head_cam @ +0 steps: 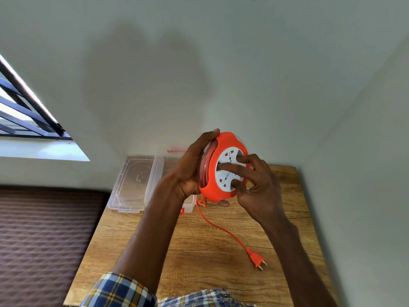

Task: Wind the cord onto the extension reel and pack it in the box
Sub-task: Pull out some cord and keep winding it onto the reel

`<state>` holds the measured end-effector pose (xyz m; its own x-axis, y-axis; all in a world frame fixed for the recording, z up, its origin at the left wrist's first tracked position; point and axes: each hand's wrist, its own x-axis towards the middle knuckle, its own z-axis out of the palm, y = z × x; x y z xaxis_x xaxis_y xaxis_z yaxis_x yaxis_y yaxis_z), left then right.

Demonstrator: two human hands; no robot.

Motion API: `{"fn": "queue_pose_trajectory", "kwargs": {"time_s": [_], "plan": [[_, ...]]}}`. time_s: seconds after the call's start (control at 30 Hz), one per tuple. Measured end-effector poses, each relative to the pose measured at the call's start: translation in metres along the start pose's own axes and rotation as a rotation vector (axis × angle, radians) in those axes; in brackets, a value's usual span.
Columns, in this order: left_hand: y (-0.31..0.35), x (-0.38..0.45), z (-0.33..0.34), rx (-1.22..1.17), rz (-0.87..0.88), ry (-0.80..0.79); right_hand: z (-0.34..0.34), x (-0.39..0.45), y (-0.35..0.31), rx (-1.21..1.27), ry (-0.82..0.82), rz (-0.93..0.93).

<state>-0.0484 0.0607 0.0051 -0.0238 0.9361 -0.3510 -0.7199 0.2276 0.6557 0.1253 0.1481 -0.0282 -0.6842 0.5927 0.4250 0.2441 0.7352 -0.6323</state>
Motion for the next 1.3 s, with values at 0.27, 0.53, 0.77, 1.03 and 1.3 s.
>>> {"fn": "queue_pose_trajectory", "kwargs": {"time_s": [0.27,0.53,0.77,1.03,1.3], "plan": [[0.001,0.002,0.001,0.027,0.023,0.027,-0.002,0.0,-0.009,0.058,0.012,0.103],[-0.001,0.006,0.012,-0.021,0.048,-0.047,0.001,0.014,-0.037,0.225,0.252,0.495],[0.002,0.003,0.009,-0.013,0.017,-0.112,-0.021,0.012,-0.03,-0.009,0.248,0.123],[0.004,0.002,0.0,-0.064,0.041,-0.065,-0.027,0.013,-0.017,-0.158,-0.196,-0.049],[0.002,0.006,0.003,-0.048,0.05,-0.06,-0.014,0.009,-0.028,-0.043,0.077,0.156]]}}
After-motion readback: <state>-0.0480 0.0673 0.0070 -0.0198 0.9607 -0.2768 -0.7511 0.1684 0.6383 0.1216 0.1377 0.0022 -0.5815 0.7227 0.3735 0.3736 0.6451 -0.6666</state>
